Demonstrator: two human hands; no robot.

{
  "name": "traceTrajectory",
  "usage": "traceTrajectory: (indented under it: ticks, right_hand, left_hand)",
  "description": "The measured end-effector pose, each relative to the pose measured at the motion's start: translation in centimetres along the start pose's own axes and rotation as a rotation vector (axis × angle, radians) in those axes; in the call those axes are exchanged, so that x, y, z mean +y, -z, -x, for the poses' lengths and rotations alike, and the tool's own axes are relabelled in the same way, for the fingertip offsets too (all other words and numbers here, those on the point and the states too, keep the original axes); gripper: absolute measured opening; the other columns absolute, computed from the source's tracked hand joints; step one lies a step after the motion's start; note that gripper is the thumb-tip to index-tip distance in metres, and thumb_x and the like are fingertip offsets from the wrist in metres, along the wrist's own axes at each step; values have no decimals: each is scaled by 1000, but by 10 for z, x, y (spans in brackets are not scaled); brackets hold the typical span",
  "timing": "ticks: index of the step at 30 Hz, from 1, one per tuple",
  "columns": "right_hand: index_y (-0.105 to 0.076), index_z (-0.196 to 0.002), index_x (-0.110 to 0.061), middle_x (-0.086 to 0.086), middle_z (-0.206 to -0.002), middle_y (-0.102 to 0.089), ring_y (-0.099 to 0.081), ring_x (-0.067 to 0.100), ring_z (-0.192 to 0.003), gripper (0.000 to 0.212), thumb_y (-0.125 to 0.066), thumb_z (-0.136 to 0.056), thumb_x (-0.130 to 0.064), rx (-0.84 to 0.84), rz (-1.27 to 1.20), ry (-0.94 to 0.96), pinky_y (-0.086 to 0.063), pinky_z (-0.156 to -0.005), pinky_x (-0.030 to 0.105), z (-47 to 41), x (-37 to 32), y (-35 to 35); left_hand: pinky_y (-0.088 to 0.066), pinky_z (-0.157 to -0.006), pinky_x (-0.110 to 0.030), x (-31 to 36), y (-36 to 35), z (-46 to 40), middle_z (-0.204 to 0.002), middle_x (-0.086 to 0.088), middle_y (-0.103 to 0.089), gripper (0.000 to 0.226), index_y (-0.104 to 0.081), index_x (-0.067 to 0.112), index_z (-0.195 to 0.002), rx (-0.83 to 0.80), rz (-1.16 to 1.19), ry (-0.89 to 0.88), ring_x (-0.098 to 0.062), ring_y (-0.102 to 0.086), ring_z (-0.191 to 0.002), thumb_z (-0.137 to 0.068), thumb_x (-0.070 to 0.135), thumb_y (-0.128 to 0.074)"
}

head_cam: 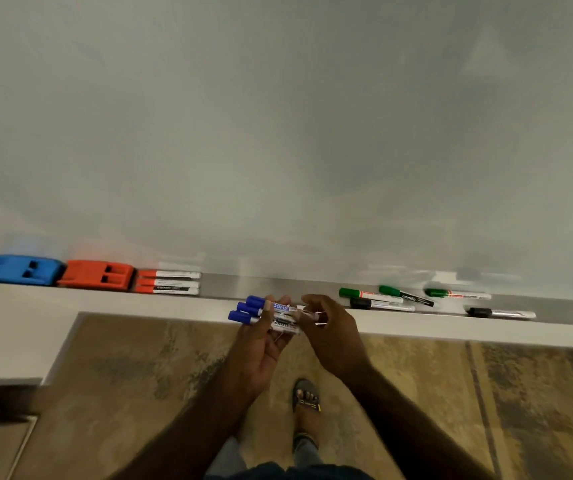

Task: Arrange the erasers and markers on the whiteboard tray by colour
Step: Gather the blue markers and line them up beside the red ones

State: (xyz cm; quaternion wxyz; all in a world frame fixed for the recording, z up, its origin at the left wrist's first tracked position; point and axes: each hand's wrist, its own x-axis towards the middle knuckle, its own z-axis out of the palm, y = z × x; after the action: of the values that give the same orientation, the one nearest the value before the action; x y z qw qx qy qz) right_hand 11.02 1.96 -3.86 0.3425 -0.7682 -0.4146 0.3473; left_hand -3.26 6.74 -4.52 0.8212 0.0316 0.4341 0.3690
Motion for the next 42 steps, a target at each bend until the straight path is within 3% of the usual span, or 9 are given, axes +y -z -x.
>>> traceTrajectory:
  ticks: [5, 10, 18, 25, 29, 32, 35, 38, 42]
  right_hand:
    - [-77, -104, -22, 8, -107, -78, -77, 24, -95, 16, -80, -88, -19, -87, -583, -238, -65, -81, 44, -5, -9, -25]
    - [-78, -107, -18, 13, -113, -77, -75, 33, -105, 27, -85, -81, -17, -206, -859, -347, -60, -91, 48, -8, -13, -45]
    - [-80, -99, -18, 13, -107, -79, -77, 33, -99, 21, -83, -82, -8, -160, -820, -388, -62, -86, 45, -28, -19, -56]
    - [-78, -102, -13, 9, -98, -80, -78, 29, -92, 21, -82, -84, -2, -89, -679, -379, -64, -78, 39, -61, -18, -56]
    - [-77, -102, -11, 9, -97, -81, -78, 29, -92, 21, -83, -83, -4, -73, -645, -410, -65, -81, 43, -72, -17, -62]
    - [-77, -102, -9, 10, -96, -80, -78, 29, -91, 21, -82, -83, -2, -74, -634, -418, -65, -82, 44, -76, -22, -69]
    - [-77, -102, -9, 9, -97, -80, -78, 29, -93, 21, -82, -83, -3, -85, -613, -402, -64, -85, 46, -79, -27, -74]
    - [-77, -103, -15, 2, -96, -80, -76, 22, -91, 21, -84, -83, -14, -101, -378, -310, -64, -84, 41, -80, -32, -80]
    - [-76, -109, -24, -10, -95, -77, -70, 4, -81, 22, -80, -88, -27, -127, -19, -97, -56, -72, 20, -79, -40, -87]
  left_hand:
    - [-60, -94, -48, 18, 11, -3, -131, -19, -70, 28, -61, 7, -129, 35, 8, -59, -37, -66, -122, -104, 17, -51]
    - [-57, -94, -48, 39, 21, -5, -130, -19, -71, 24, -61, 8, -125, 24, 21, -69, -37, -66, -121, -106, 16, -49]
    - [-63, -86, -41, 86, 38, -10, -124, -28, -70, 30, -58, -1, -125, 57, -134, -61, -34, -74, -107, -100, 15, -61]
    - [-48, -112, -41, 141, 57, -18, -137, -13, -66, 39, -52, 7, -142, 99, -471, -211, -25, -62, -129, -106, 24, -52]
    - [-54, -93, -25, 148, 49, -21, -132, -8, -67, 28, -61, 14, -128, 83, -671, -215, -18, -61, -128, -108, 28, -49]
    - [-50, -92, -28, 146, 41, -22, -123, -6, -68, 23, -66, 20, -112, 124, -714, -209, -19, -63, -122, -108, 34, -47]
    - [-52, -95, -32, 140, 37, -25, -122, -7, -70, 37, -66, 13, -123, 145, -779, -238, -18, -66, -116, -108, 39, -45]
    - [-54, -84, -30, 134, 35, -25, -111, -10, -74, 36, -68, 12, -116, 178, -769, -267, -20, -72, -101, -108, 39, -45]
    - [-56, -95, -40, 133, 30, -28, -111, -12, -74, 32, -68, 14, -115, 216, -800, -287, -24, -72, -102, -109, 36, -45]
